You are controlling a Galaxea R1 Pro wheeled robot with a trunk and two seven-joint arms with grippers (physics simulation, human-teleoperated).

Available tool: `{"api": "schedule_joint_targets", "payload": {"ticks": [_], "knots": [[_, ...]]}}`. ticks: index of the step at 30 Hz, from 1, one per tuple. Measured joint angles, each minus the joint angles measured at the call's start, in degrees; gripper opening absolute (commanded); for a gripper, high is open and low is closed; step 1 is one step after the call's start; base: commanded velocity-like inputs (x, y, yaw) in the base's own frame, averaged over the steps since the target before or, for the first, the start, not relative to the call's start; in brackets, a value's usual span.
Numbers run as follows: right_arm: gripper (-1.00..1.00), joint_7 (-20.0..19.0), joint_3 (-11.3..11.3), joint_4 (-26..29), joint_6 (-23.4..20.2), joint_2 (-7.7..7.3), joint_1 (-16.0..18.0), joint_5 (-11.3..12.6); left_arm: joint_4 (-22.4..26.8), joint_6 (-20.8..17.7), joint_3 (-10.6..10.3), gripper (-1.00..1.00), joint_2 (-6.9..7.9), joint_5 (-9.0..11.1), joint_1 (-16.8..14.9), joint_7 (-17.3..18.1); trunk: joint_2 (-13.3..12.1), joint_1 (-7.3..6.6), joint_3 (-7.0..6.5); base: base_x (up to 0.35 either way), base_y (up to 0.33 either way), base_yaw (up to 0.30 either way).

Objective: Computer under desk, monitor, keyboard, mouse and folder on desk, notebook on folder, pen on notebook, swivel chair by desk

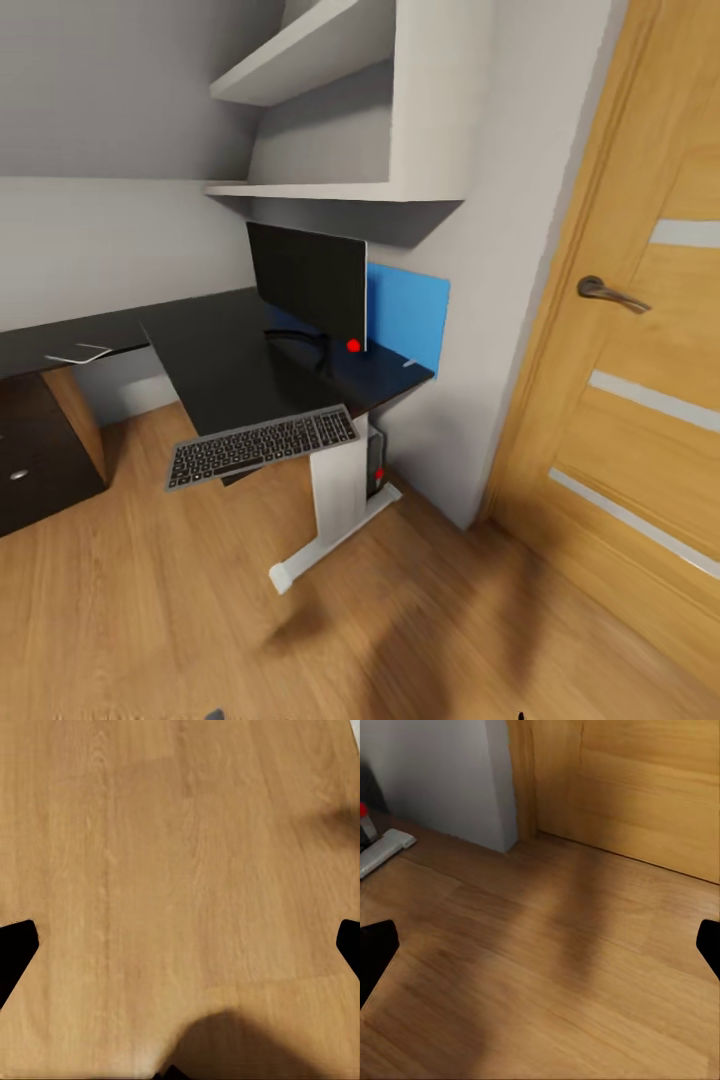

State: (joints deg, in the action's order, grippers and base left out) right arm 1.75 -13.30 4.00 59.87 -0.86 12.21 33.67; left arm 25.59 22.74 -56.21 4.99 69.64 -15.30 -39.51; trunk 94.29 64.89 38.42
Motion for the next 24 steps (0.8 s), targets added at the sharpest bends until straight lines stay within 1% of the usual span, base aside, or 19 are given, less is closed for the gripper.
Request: {"api": "schedule_joint_targets", "payload": {"ticks": [4, 6, 12, 15, 16, 20, 24], "knots": [[1.00, 0.00, 0.00, -0.01, 0.00, 0.00, 0.00, -0.01, -0.02, 0.09, -0.02, 1.00, -0.14, -0.14, 0.00, 0.06, 0.00, 0.00, 0.00, 0.000, 0.000, 0.288], [1.00, 0.00, 0.00, -0.02, 0.00, 0.00, 0.00, -0.01, -0.02, 0.11, -0.07, 1.00, -0.64, -0.19, 0.00, 0.06, 0.00, 0.00, 0.00, 0.000, 0.000, 0.288], [1.00, 0.00, 0.01, -0.04, 0.00, 0.00, 0.00, -0.01, -0.02, 0.18, -0.33, 1.00, -1.21, -0.52, 0.00, 0.13, 0.00, 0.00, 0.00, 0.000, 0.000, 0.288], [1.00, 0.00, 0.03, -0.04, 0.00, 0.00, 0.00, -0.01, -0.02, 0.30, -0.76, 1.00, -1.24, -0.71, 0.00, 0.38, 0.00, 0.00, 0.00, 0.000, 0.000, 0.288], [1.00, 0.00, 0.02, -0.02, 0.00, 0.00, 0.00, -0.01, -0.02, 0.34, -1.12, 1.00, -1.22, -0.78, 0.00, 1.08, 0.00, 0.00, 0.00, 0.000, 0.000, 0.288], [1.00, 0.00, 0.04, -0.02, 0.00, -0.02, 0.00, 0.00, -0.03, 0.37, -1.35, 1.00, -1.19, -0.85, 0.00, 2.24, 0.00, 0.00, 0.00, 0.000, 0.000, 0.288], [1.00, 0.00, -0.03, -0.06, 0.02, -0.02, 0.00, -0.01, -0.03, 0.38, -1.39, 1.00, -1.18, -0.75, 0.00, 2.59, 0.00, 0.00, 0.00, 0.000, -0.137, 0.288]]}}
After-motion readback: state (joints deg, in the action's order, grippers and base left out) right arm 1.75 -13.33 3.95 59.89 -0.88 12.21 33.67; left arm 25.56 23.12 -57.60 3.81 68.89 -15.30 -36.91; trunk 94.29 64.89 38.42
